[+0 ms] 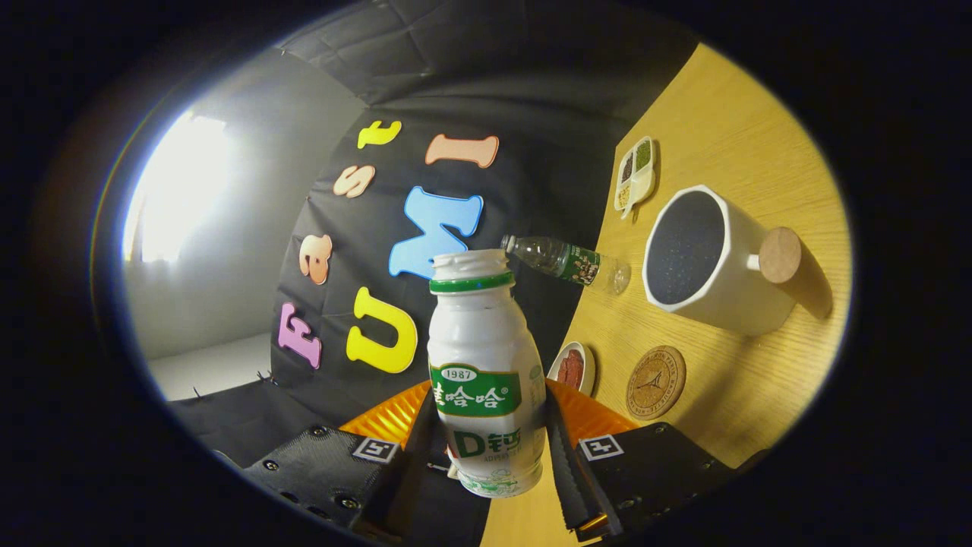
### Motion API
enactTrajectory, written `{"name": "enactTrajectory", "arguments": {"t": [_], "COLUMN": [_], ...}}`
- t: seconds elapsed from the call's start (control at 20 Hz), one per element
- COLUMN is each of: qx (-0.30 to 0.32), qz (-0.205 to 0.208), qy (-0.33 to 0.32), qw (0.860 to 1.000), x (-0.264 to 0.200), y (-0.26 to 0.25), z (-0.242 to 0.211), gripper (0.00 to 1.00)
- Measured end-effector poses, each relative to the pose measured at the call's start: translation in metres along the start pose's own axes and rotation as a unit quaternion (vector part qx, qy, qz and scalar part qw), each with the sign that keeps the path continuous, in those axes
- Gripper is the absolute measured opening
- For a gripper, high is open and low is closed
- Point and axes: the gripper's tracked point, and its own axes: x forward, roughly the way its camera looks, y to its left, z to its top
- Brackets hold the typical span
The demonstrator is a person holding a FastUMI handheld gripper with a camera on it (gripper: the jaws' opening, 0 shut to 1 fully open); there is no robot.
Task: Take the bottle from table, then pour the juice into the cup, finally place the bottle on the coaster
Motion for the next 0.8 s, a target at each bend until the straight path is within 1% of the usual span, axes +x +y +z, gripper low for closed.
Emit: {"name": "enactTrajectory", "arguments": {"t": [0.6, 0.8], "qx": [0.106, 0.137], "qz": [0.003, 0.007], "qy": [-0.013, -0.019], "qw": [0.994, 0.990], "x": [-0.001, 0.010], "y": [0.002, 0.003], "z": [0.013, 0.017], "gripper": [0.71, 0.71]}}
